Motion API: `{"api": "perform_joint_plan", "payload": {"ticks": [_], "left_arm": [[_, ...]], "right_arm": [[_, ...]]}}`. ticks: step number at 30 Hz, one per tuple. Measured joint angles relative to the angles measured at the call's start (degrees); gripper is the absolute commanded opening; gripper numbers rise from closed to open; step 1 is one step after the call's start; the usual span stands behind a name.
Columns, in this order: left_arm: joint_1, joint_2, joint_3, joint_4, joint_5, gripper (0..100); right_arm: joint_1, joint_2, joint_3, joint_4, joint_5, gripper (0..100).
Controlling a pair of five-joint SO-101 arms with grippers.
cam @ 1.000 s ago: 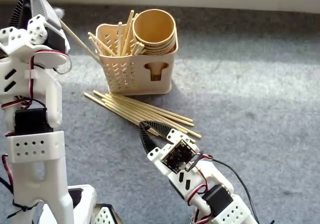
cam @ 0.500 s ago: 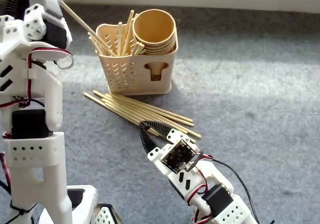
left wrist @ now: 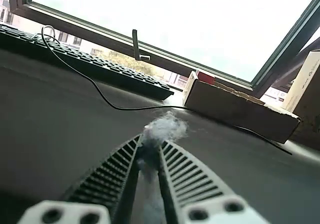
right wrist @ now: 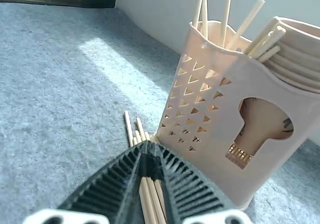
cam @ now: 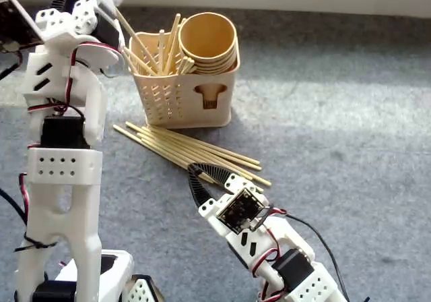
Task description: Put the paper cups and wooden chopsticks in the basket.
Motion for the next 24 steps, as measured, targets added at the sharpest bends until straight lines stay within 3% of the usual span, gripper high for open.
{"api": "perform_joint_plan", "payload": {"ticks": [13, 18, 24], "left_arm": [[4.3, 1.9, 3.3, 7.8, -15.4, 3], [4.2, 1.9, 3.3, 14.0, -16.7, 17], [4.2, 1.9, 3.3, 21.4, -16.8, 17]], "right_arm": [[0.0, 0.0, 0.0, 0.0, 0.0, 0.5], [0.0, 0.0, 0.0, 0.0, 0.0, 0.5], [0.0, 0.0, 0.0, 0.0, 0.0, 0.5]]}}
